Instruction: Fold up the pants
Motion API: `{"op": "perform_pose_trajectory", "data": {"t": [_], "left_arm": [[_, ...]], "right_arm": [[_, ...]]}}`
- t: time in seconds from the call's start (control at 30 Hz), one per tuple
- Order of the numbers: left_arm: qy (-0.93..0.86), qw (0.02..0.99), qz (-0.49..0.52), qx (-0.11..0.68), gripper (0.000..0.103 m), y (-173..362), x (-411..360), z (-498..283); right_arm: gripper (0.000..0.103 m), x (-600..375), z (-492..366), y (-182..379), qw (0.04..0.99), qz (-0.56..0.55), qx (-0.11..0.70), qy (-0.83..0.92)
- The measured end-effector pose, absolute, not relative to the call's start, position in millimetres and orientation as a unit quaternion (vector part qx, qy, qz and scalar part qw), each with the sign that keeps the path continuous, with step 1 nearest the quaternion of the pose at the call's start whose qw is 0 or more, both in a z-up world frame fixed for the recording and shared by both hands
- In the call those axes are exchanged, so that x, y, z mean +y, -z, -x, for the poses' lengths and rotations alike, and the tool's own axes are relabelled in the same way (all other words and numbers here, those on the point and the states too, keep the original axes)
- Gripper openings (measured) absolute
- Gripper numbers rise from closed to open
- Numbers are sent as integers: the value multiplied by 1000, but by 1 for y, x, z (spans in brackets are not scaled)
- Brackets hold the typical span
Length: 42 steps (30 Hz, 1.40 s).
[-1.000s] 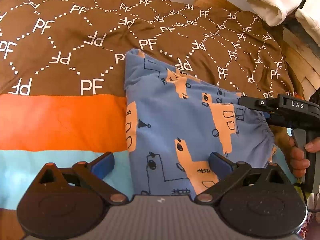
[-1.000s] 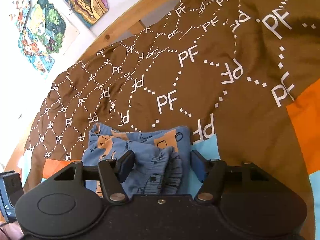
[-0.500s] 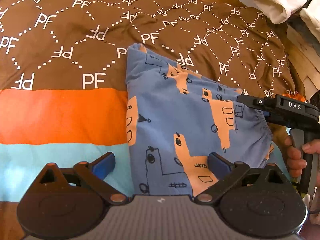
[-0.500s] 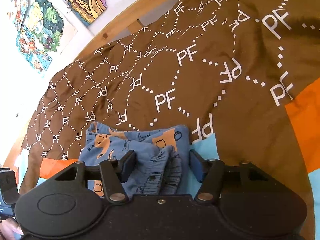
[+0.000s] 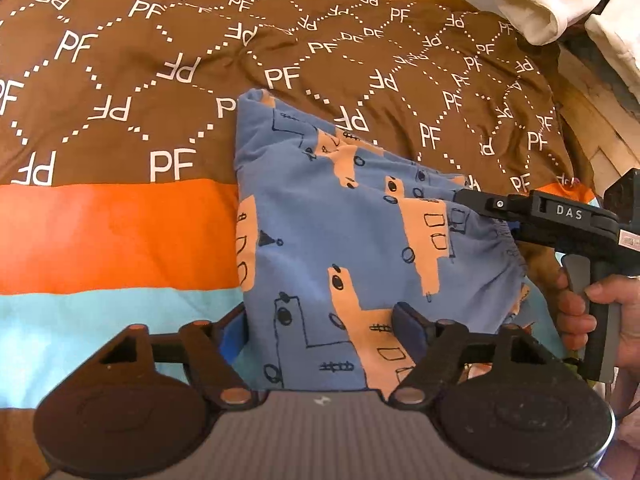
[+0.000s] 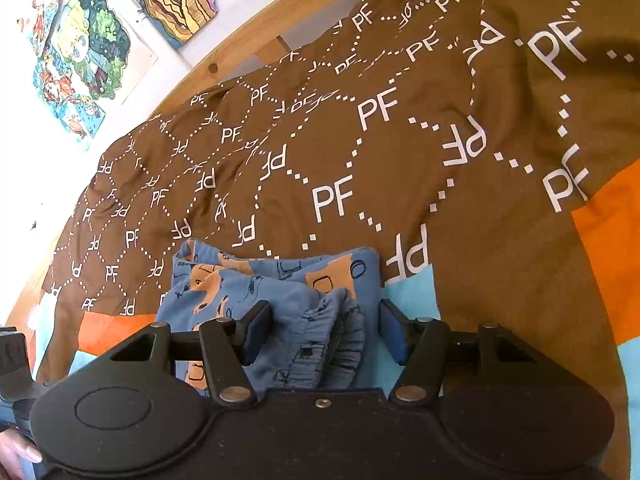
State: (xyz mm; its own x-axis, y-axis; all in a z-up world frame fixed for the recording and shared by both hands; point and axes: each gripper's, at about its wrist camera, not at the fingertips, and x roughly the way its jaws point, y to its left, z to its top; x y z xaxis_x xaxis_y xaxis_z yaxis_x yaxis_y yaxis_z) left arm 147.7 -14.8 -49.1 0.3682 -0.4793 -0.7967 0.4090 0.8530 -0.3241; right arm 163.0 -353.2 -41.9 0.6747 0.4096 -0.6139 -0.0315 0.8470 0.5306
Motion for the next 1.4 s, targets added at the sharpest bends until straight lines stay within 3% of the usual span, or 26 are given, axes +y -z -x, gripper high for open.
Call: {"op": "perform_pose_trajectory", "data": {"t": [0.17,0.7,1.4], "left_arm": [[265,826,46,495,72,48,-13,-147],[229,850,16,474,26,26,-22,-136],[266,884,-24,384,19,-19,-43,-155]], "right_arm": [[47,-349,-163,41,885,-229,386,-125],[28,-320,-151,28,919,-119,356,-119],[19,-283,-142,-39,965,24,228,-129]]}}
